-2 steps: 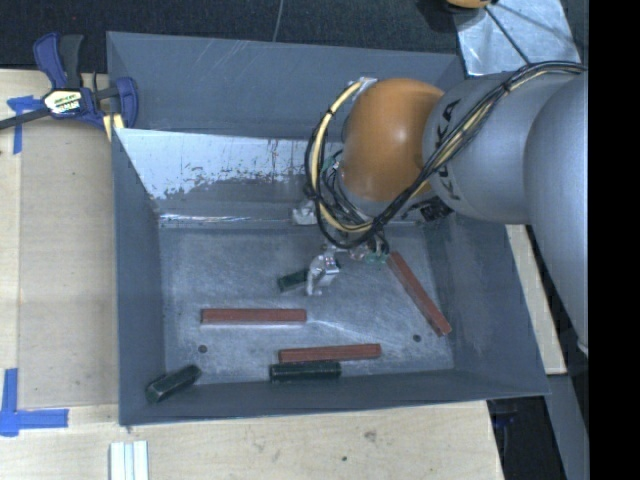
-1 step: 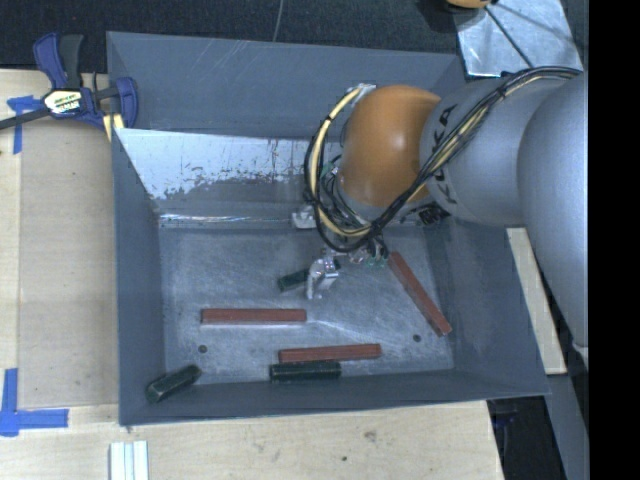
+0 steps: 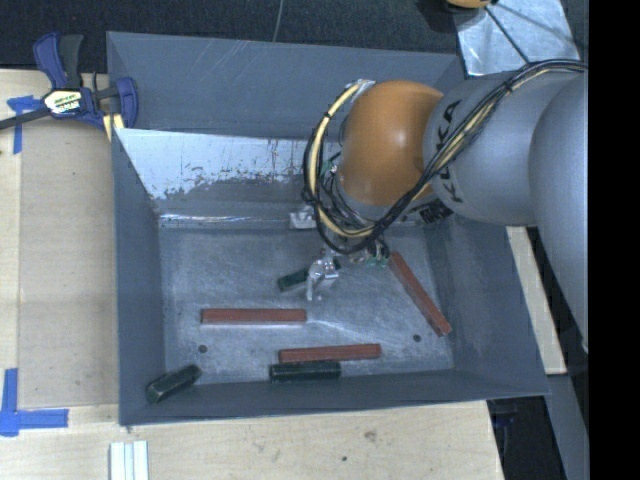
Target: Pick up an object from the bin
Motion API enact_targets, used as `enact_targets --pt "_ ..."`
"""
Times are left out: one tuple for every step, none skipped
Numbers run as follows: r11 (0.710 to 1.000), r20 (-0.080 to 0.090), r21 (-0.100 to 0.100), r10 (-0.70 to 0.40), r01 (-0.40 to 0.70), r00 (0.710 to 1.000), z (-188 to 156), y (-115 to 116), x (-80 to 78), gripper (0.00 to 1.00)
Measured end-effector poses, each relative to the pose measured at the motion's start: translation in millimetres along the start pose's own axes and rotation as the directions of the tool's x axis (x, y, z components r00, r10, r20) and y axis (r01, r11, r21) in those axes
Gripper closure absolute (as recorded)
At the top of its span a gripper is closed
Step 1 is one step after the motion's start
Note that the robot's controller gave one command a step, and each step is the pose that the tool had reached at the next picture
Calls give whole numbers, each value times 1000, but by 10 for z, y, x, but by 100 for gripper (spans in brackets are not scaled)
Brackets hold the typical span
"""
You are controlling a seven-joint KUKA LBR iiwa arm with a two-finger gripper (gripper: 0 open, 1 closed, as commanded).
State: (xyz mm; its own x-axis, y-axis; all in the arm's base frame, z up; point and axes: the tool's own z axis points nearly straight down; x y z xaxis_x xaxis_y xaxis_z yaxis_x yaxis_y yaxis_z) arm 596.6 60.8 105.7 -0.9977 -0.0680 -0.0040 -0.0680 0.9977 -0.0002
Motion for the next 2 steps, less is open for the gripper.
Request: enact_targets --pt "1000 -2 -1 5 -5 1000 327 -4 -12 0" --pt "999 33 1 -43 43 999 273 19 -87 100"
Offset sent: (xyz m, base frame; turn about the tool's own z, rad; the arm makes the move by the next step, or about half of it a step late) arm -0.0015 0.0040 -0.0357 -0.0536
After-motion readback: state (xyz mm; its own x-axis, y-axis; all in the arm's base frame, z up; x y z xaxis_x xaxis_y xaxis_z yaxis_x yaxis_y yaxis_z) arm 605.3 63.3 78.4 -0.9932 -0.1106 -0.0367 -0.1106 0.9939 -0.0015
